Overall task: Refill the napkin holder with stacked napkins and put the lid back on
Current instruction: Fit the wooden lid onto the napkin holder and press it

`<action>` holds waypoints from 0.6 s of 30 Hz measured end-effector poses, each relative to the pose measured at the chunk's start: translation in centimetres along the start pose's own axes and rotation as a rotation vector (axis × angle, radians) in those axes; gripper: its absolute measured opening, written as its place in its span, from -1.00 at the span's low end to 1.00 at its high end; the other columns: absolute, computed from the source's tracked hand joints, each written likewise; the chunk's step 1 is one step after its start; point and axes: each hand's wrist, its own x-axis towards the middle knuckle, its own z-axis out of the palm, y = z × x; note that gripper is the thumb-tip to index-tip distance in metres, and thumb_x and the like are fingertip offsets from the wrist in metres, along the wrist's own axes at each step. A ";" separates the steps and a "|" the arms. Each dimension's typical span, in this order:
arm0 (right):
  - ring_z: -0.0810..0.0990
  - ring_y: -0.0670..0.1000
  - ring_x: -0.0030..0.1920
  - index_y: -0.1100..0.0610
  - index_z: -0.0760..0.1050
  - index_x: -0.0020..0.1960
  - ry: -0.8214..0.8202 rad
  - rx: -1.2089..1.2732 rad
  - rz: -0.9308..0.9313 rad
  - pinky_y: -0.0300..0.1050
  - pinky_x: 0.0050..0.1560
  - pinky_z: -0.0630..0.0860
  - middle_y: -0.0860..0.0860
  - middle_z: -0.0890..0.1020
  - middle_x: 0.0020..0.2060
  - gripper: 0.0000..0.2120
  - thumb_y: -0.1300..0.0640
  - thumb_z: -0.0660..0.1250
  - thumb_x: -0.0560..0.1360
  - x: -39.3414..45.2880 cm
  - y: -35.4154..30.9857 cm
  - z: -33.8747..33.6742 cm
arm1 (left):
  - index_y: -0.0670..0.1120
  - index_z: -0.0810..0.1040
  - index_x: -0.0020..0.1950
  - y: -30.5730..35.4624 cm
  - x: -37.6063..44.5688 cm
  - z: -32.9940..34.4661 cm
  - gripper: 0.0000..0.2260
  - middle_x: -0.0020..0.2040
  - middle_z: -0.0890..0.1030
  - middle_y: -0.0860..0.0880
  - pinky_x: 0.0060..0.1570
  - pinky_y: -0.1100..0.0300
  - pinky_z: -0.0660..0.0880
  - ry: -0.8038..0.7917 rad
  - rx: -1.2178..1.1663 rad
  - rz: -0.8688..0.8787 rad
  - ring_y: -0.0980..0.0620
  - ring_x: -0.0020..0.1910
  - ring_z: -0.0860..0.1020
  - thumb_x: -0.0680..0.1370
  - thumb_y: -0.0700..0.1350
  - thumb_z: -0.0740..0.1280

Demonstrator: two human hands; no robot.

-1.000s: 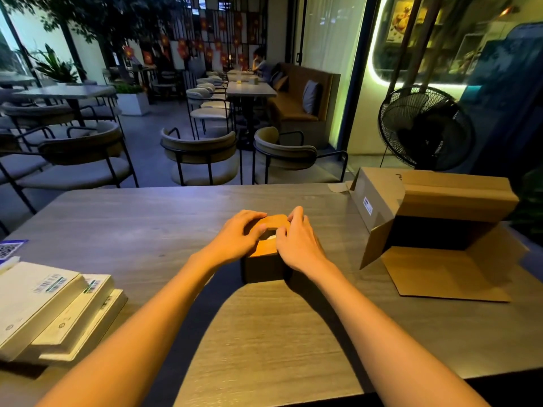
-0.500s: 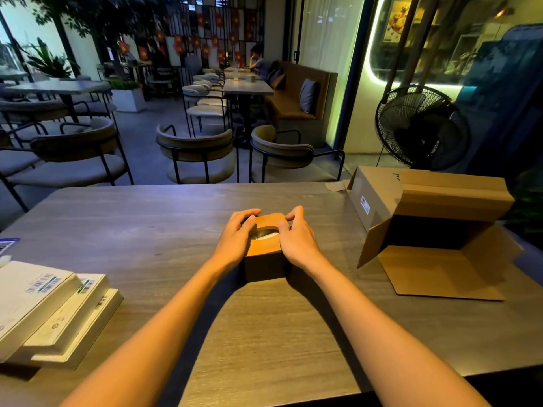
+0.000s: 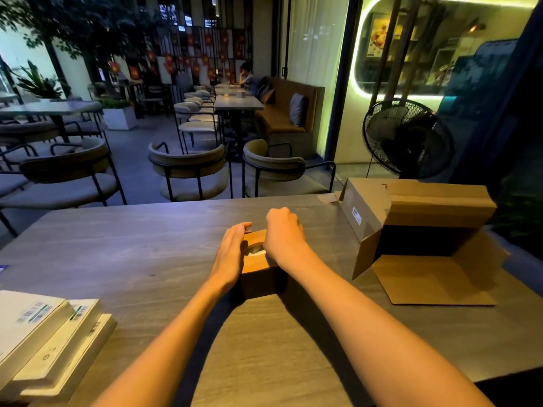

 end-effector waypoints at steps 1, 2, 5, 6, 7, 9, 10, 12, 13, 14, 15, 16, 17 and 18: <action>0.59 0.20 0.21 0.23 0.54 0.22 -0.003 0.004 0.007 0.02 0.08 0.59 0.18 0.58 0.16 -0.71 0.36 0.42 0.51 0.1 0.0 -0.1 | 0.08 0.50 0.33 0.0 0.0 0.0 -0.46 0.21 0.53 -0.06 0.29 -0.11 0.47 0.000 -0.021 -0.005 -0.04 0.21 0.53 0.51 0.36 0.11; 0.60 0.20 0.21 0.23 0.55 0.22 -0.007 0.011 0.017 0.02 0.08 0.59 0.18 0.58 0.16 -0.70 0.36 0.43 0.51 0.2 0.0 -0.1 | 0.08 0.50 0.32 0.1 0.0 0.0 -0.48 0.20 0.54 -0.07 0.28 -0.10 0.47 -0.001 -0.049 -0.008 -0.06 0.21 0.53 0.52 0.34 0.12; 0.60 0.19 0.20 0.24 0.55 0.24 -0.025 0.028 0.036 0.03 0.09 0.63 0.18 0.58 0.16 -0.68 0.35 0.45 0.50 0.2 0.3 -0.1 | 0.12 0.51 0.29 0.1 -0.2 0.0 -0.49 0.18 0.53 -0.07 0.28 -0.08 0.47 0.005 -0.089 -0.006 -0.08 0.20 0.52 0.48 0.37 0.17; 0.60 0.19 0.19 0.24 0.55 0.24 -0.029 0.033 0.041 0.03 0.09 0.63 0.18 0.58 0.16 -0.68 0.34 0.46 0.50 0.2 0.4 -0.1 | 0.14 0.50 0.28 0.0 -0.2 0.1 -0.48 0.18 0.53 -0.07 0.28 -0.07 0.47 0.004 -0.088 -0.001 -0.08 0.20 0.52 0.45 0.39 0.18; 0.61 0.19 0.19 0.24 0.56 0.23 -0.031 0.038 0.043 0.03 0.09 0.64 0.19 0.58 0.16 -0.68 0.34 0.47 0.49 0.2 0.5 -0.1 | 0.14 0.49 0.29 0.0 -0.2 0.1 -0.47 0.17 0.52 -0.07 0.27 -0.05 0.47 0.003 -0.092 0.000 -0.07 0.21 0.52 0.44 0.40 0.18; 0.62 0.19 0.17 0.25 0.56 0.22 -0.031 0.049 0.049 0.01 0.06 0.64 0.18 0.59 0.15 -0.67 0.33 0.49 0.48 0.4 0.7 -0.1 | 0.12 0.45 0.31 0.1 -0.2 0.1 -0.50 0.16 0.51 -0.05 0.21 0.04 0.48 0.008 -0.115 -0.001 -0.06 0.20 0.52 0.47 0.35 0.19; 0.63 0.19 0.15 0.25 0.57 0.20 -0.027 0.052 0.052 0.00 0.04 0.64 0.18 0.59 0.13 -0.68 0.32 0.50 0.47 0.4 0.7 -0.1 | 0.10 0.43 0.33 0.2 -0.3 0.2 -0.53 0.16 0.51 -0.04 0.18 0.08 0.47 0.013 -0.134 -0.002 -0.04 0.20 0.52 0.50 0.29 0.19; 0.64 0.18 0.10 0.24 0.59 0.16 -0.014 0.061 0.039 -0.02 -0.02 0.63 0.17 0.61 0.09 -0.72 0.30 0.51 0.47 0.3 0.8 0.0 | 0.06 0.42 0.36 0.2 -0.4 0.3 -0.56 0.21 0.49 -0.02 0.16 0.13 0.47 0.026 -0.181 -0.006 0.02 0.22 0.50 0.52 0.18 0.20; 0.65 0.18 0.08 0.24 0.61 0.14 -0.008 0.062 0.023 -0.02 -0.04 0.63 0.17 0.62 0.06 -0.75 0.29 0.50 0.47 0.2 0.8 0.1 | 0.04 0.43 0.36 0.1 -0.5 0.3 -0.56 0.23 0.48 -0.01 0.16 0.12 0.47 0.038 -0.208 0.000 0.04 0.23 0.49 0.52 0.13 0.21; 0.65 0.17 0.06 0.23 0.62 0.11 -0.001 0.059 0.006 -0.02 -0.06 0.63 0.16 0.63 0.04 -0.78 0.29 0.50 0.47 0.1 0.9 0.3 | 0.02 0.43 0.36 -0.1 -0.5 0.4 -0.58 0.24 0.48 -0.01 0.16 0.11 0.48 0.049 -0.229 0.009 0.05 0.23 0.49 0.52 0.09 0.21; 0.65 0.17 0.05 0.21 0.63 0.08 0.007 0.054 -0.004 -0.01 -0.07 0.62 0.16 0.64 0.02 -0.80 0.28 0.50 0.46 0.0 1.0 0.5 | 0.01 0.44 0.36 -0.2 -0.5 0.4 -0.60 0.23 0.48 -0.02 0.16 0.09 0.49 0.052 -0.242 0.014 0.03 0.22 0.50 0.53 0.05 0.22; 0.65 0.17 0.05 0.20 0.64 0.07 0.015 0.053 -0.007 -0.01 -0.08 0.62 0.15 0.65 0.01 -0.81 0.26 0.50 0.46 -0.2 1.1 0.7 | 0.01 0.44 0.36 -0.4 -0.5 0.3 -0.62 0.22 0.49 -0.04 0.14 0.06 0.50 0.051 -0.240 0.008 -0.01 0.20 0.51 0.54 0.01 0.22; 0.65 0.17 0.06 0.18 0.66 0.09 0.023 0.060 -0.007 0.00 -0.07 0.61 0.14 0.66 0.01 -0.80 0.22 0.50 0.47 -0.3 1.4 1.0 | 0.01 0.44 0.36 -0.4 -0.5 0.3 -0.65 0.21 0.49 -0.05 0.11 0.06 0.52 0.046 -0.229 -0.006 -0.05 0.18 0.52 0.57 -0.04 0.23; 0.65 0.17 0.08 0.16 0.66 0.13 0.029 0.084 -0.010 0.00 -0.04 0.62 0.13 0.66 0.03 -0.78 0.16 0.50 0.49 -0.2 1.7 1.3 | 0.02 0.43 0.36 -0.5 -0.4 0.2 -0.68 0.22 0.48 -0.06 0.07 0.07 0.53 0.038 -0.209 -0.027 -0.08 0.17 0.53 0.60 -0.09 0.22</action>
